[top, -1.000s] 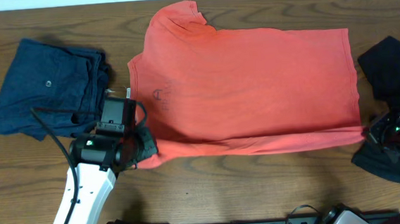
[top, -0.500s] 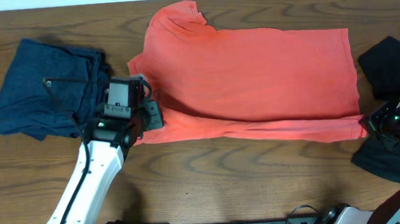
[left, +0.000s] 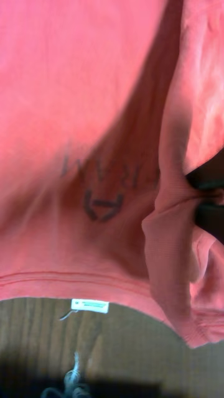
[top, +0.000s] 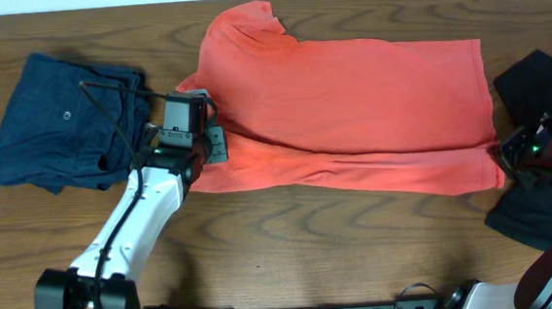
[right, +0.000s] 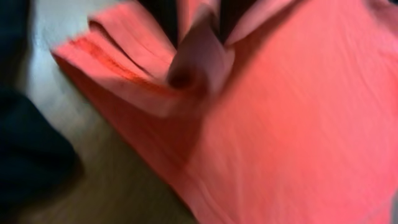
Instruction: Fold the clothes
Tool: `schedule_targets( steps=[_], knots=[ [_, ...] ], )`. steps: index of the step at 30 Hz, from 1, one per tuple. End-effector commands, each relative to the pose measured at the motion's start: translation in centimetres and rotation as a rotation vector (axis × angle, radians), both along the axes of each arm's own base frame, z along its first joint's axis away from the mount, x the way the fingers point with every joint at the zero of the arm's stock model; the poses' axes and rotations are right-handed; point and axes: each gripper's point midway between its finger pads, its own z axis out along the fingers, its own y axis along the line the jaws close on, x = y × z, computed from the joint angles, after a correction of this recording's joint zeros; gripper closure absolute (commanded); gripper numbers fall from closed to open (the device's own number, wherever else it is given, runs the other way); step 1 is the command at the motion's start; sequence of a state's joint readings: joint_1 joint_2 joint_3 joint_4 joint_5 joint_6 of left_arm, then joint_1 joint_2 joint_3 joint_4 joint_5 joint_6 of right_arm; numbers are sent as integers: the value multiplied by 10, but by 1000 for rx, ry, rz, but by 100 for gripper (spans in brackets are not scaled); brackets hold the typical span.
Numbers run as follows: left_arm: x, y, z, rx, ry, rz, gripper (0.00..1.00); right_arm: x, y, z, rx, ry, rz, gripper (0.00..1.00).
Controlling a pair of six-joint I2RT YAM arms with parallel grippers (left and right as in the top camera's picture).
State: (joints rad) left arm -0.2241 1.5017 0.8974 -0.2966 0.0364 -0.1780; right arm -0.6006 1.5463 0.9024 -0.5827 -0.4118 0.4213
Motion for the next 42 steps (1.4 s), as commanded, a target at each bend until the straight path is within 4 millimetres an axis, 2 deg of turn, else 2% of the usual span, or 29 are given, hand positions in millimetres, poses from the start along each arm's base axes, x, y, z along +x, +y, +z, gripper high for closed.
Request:
schedule_targets(
  steps=[1, 3, 5, 10, 14, 17, 19, 23, 28, 30, 32, 37, 39, 42],
  knots=[
    [10, 11, 2, 56, -24, 30, 39, 12, -1, 6, -23, -40, 26, 38],
    [11, 13, 3, 64, -30, 36, 19, 11, -1, 6, -25, -40, 31, 37],
    [10, 12, 5, 61, -31, 35, 14, 8, 1, 4, -14, -25, 31, 38],
    [-11, 2, 7, 1, 32, -10, 13, -6, 11, -1, 9, 29, 81, 39],
    [-30, -2, -1, -23, 117, -34, 14, -20, 21, -5, 30, 76, 134, 42],
    [-38, -1, -7, -17, 157, -34, 28, -22, 30, -4, 61, 70, 171, 46],
    [-42, -4, -11, -32, 177, -44, 31, -19, 38, -2, 81, 52, 202, 46],
    [-45, -5, -23, -33, 216, -48, 48, -17, 51, -1, 85, 52, 248, 46],
    [-43, -17, -38, -85, 251, -82, 52, -11, 67, -1, 76, 49, 307, 47],
    [-44, -17, -48, -81, 276, -80, 51, -9, 74, -1, 72, 46, 331, 47],
    [-44, -17, -59, -73, 298, -86, 45, -8, 78, -1, 70, 44, 346, 47],
    [-43, -17, -76, -57, 324, -110, 46, -5, 80, 0, 63, 34, 357, 48],
    [-43, -21, -77, -74, 328, -118, 57, -5, 80, 0, 63, 34, 358, 48],
    [-41, -32, -72, -133, 314, -146, 81, -5, 80, 0, 63, 34, 358, 49]
  ],
)
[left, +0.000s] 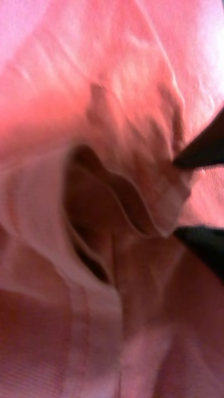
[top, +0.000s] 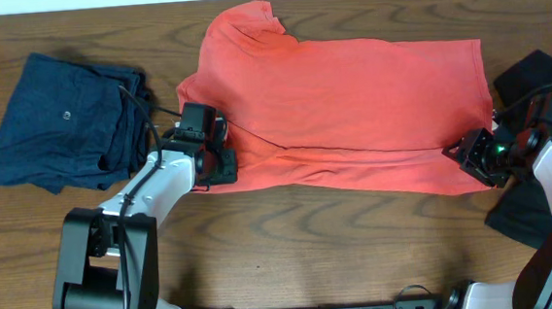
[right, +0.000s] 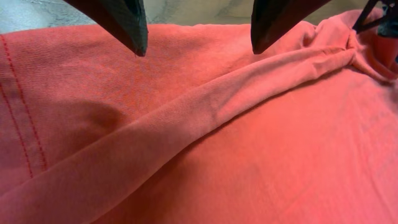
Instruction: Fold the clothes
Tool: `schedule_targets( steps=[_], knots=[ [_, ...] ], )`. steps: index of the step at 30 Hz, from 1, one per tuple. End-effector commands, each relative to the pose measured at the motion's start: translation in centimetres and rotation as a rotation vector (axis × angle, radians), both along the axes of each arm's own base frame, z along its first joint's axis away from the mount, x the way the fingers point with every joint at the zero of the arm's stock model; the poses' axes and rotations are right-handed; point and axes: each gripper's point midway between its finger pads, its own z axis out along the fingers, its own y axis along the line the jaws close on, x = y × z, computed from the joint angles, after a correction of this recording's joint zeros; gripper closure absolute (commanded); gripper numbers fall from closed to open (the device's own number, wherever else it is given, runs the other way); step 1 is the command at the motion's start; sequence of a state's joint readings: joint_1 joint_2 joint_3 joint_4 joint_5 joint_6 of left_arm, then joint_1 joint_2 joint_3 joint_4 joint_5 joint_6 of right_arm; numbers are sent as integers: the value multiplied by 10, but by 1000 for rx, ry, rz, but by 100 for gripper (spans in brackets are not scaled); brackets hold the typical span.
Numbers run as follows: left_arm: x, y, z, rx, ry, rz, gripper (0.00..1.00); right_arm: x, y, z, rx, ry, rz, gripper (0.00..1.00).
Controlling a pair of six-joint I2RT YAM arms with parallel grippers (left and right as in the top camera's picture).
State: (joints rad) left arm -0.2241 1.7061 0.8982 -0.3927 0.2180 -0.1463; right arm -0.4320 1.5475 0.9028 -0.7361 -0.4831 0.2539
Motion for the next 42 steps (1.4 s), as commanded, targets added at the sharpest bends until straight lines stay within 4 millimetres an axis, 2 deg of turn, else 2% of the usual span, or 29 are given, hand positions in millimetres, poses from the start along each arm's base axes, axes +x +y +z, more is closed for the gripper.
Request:
schedule_targets(
  steps=[1, 2, 9, 13, 16, 18, 19, 21, 23, 28, 35, 39, 42],
  knots=[
    [3, -13, 7, -79, -17, -38, 89, 6, 2, 4, 2, -23, 24, 49],
    [5, -17, 11, -99, -26, -43, 94, 6, 2, 4, 2, -23, 24, 50],
    [34, -26, 43, -138, -160, -54, 94, 6, 2, 4, 1, -24, 24, 50],
    [51, -29, 53, -151, -244, -57, 94, 8, 1, 4, -2, -32, 24, 50],
    [53, -28, 54, -145, -253, -54, 94, 8, 1, 4, -2, -32, 24, 51],
    [44, -23, 47, -121, -207, -45, 94, 7, 2, 4, 0, -29, 24, 50],
    [36, -21, 42, -111, -167, -43, 92, 7, 2, 4, 1, -27, 24, 50],
    [19, -17, 34, -95, -89, -41, 76, 6, 2, 4, 2, -23, 24, 50],
    [6, -10, 28, -61, -35, -41, 65, 6, 2, 4, 2, -23, 24, 50],
    [1, 6, 20, 30, -19, -16, 51, 7, 2, 4, 0, -27, 24, 49],
    [5, 9, 5, 49, -27, -11, 53, 6, 2, 4, 2, -23, 24, 50],
    [6, 9, 0, 50, -24, -11, 61, 6, 2, 4, 2, -23, 24, 50],
    [11, 7, 3, 45, -43, -10, 75, 6, 2, 4, 3, -23, 24, 50]
  ],
)
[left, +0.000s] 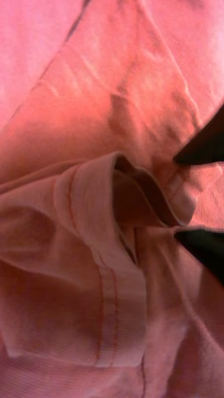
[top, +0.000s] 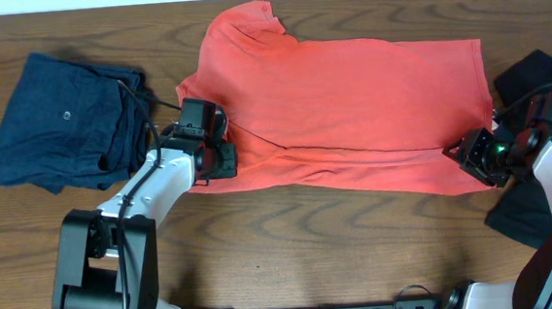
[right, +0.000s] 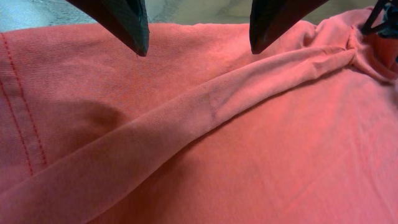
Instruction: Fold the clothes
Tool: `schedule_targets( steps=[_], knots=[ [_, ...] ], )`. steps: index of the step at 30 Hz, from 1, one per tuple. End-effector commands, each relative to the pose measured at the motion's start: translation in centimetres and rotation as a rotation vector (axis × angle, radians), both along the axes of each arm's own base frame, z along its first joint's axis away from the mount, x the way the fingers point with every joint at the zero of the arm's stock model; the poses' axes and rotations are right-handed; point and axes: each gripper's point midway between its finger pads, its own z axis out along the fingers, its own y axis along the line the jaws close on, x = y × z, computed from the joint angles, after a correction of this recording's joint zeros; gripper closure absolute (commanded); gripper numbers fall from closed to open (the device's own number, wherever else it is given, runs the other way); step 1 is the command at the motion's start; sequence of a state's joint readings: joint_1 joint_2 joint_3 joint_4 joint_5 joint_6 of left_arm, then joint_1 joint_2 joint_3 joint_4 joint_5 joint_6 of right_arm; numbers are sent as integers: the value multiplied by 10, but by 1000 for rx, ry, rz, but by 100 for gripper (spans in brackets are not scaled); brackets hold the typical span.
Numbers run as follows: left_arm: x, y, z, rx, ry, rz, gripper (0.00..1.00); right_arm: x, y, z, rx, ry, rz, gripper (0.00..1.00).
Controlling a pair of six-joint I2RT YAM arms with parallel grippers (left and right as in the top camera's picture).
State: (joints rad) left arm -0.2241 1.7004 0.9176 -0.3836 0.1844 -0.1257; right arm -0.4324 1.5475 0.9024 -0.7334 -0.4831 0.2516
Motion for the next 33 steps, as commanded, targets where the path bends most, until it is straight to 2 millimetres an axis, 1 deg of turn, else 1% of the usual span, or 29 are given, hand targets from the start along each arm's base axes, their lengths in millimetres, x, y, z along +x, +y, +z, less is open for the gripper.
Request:
schedule_targets(
  steps=[1, 5, 7, 9, 11, 12, 15, 16, 18, 19, 20, 21, 23, 24, 25, 28, 32, 33],
  knots=[
    [2, 4, -3, 14, -6, 0, 78, 5, 2, 4, 4, -20, 22, 50],
    [10, 2, 5, 6, -42, 0, 93, 5, 3, 4, 5, -20, 22, 50],
    [15, 1, 8, 3, -57, 0, 94, 5, 3, 4, 5, -20, 22, 50],
    [13, 1, 7, 8, -50, -8, 93, 5, 3, 4, 5, -20, 22, 50],
    [8, 4, 5, 22, -32, -15, 83, 5, 3, 4, 6, -18, 22, 50],
    [6, 6, 3, 37, -23, -11, 73, 5, 3, 4, 6, -17, 22, 50],
    [5, 12, -1, 71, -11, -2, 54, 5, 3, 4, 6, -17, 22, 50],
    [4, 12, -3, 71, -6, -2, 50, 5, 3, 4, 6, -17, 22, 50],
    [3, 13, -6, 73, 2, -2, 50, 5, 3, 4, 6, -17, 22, 50],
    [3, 13, -7, 74, 5, -2, 51, 5, 3, 4, 6, -17, 22, 51],
    [3, 13, -8, 74, 6, -2, 54, 5, 3, 4, 6, -17, 22, 50],
    [3, 12, -8, 73, 6, -2, 61, 5, 3, 4, 6, -17, 22, 50],
    [5, 11, -8, 65, 1, -4, 78, 5, 3, 4, 6, -17, 22, 50],
    [5, 7, -7, 48, -1, -10, 89, 5, 3, 4, 6, -17, 22, 50],
    [5, 3, -6, 22, -1, -18, 94, 5, 3, 4, 6, -17, 22, 51],
    [6, -12, -3, -61, -6, -44, 94, 5, 3, 4, 6, -17, 21, 51],
    [11, -18, 6, -90, -23, -53, 94, 5, 3, 4, 7, -16, 22, 51],
    [14, -19, 11, -96, -37, -55, 94, 5, 3, 4, 7, -16, 22, 51]
  ],
)
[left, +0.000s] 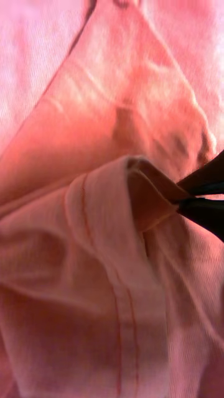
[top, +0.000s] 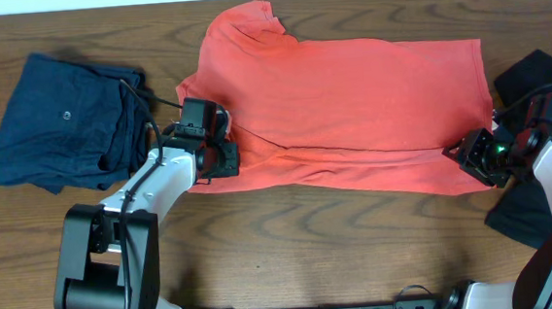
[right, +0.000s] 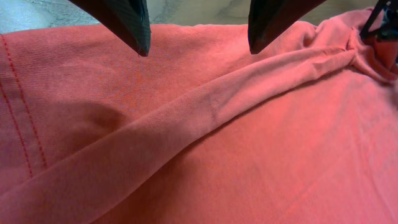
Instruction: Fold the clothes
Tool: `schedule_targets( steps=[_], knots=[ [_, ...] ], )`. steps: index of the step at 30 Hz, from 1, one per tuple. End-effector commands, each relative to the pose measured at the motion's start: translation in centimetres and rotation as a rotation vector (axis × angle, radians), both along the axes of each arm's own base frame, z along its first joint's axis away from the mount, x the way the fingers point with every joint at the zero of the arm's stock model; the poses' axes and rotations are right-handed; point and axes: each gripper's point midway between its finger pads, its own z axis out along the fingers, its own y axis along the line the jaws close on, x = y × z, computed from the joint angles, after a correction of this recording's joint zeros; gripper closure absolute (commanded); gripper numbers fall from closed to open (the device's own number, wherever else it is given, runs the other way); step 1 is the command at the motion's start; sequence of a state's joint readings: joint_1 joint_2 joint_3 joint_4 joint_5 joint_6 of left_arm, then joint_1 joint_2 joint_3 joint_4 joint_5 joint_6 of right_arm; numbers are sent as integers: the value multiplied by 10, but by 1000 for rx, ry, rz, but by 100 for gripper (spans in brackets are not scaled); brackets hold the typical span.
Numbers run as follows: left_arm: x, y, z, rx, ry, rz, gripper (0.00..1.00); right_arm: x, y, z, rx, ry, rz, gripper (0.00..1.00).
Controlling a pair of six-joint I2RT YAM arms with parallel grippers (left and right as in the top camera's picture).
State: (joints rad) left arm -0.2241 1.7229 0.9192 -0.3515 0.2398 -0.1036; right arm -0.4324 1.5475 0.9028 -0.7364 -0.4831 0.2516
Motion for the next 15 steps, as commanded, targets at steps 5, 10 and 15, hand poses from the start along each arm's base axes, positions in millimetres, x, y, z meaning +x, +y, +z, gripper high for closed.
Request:
schedule_targets(
  steps=[5, 10, 15],
  knots=[
    [35, -18, 47, -92, -138, -27, 94, 6, 2, 4, 4, -22, 22, 51],
    [56, -23, 56, -111, -226, -30, 94, 5, 2, 4, 5, -20, 21, 51],
    [76, -27, 55, -139, -288, -4, 94, 5, 2, 4, 5, -20, 21, 51]
  ],
)
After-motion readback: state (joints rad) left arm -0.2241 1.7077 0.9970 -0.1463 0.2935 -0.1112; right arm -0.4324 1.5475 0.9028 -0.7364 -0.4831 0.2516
